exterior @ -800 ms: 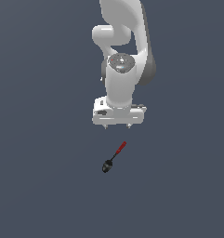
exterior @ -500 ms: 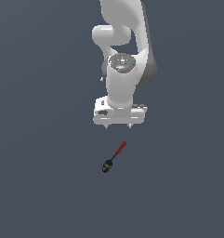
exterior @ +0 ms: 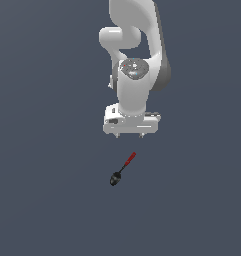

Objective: Pick up the object and move it to a goal position.

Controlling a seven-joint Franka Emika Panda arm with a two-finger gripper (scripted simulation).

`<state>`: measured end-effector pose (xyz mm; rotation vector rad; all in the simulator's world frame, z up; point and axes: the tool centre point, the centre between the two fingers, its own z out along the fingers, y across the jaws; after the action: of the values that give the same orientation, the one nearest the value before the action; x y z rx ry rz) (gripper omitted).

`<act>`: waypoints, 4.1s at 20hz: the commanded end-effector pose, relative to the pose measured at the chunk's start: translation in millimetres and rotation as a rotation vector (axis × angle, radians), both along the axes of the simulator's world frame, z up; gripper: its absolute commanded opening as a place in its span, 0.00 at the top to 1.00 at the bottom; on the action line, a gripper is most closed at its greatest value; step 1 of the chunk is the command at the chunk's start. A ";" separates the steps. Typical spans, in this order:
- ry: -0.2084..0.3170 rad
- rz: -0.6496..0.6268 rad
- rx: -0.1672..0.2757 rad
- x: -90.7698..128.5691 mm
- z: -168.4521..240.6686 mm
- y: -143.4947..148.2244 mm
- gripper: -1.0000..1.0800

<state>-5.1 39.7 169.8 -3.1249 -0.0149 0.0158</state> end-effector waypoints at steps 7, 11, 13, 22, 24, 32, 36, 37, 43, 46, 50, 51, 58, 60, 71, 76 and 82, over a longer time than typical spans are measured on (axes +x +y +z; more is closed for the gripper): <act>0.001 -0.056 0.001 7.7 -9.1 -2.0 0.04; 0.001 -0.119 0.001 16.2 -19.8 -4.3 0.04; 0.001 -0.159 0.000 21.5 -26.8 -5.9 0.04; 0.000 -0.393 -0.007 49.3 -70.4 -15.7 0.04; -0.001 -0.437 -0.010 54.1 -79.3 -17.8 0.04; -0.004 -0.554 -0.017 65.7 -103.6 -23.2 0.04; -0.005 -0.577 -0.019 67.8 -108.6 -24.3 0.04; -0.005 -0.580 -0.019 68.0 -109.1 -24.4 0.04; -0.004 -0.576 -0.019 67.3 -114.6 -24.4 0.04; -0.004 -0.577 -0.019 67.1 -126.6 -24.2 0.04; -0.005 -0.579 -0.019 66.5 -148.0 -24.4 0.04; -0.005 -0.580 -0.019 66.5 -151.9 -24.7 0.04; -0.005 -0.580 -0.019 67.9 -159.4 -24.3 1.00; -0.005 -0.580 -0.019 67.9 -159.4 -24.3 1.00; -0.007 -0.579 -0.017 69.3 -155.4 -19.2 1.00; -0.007 -0.579 -0.017 72.2 -141.2 4.6 1.00; -0.007 -0.580 -0.018 79.2 -109.9 57.1 1.00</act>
<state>72.2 81.8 50.8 -3.0142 0.8842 -0.0016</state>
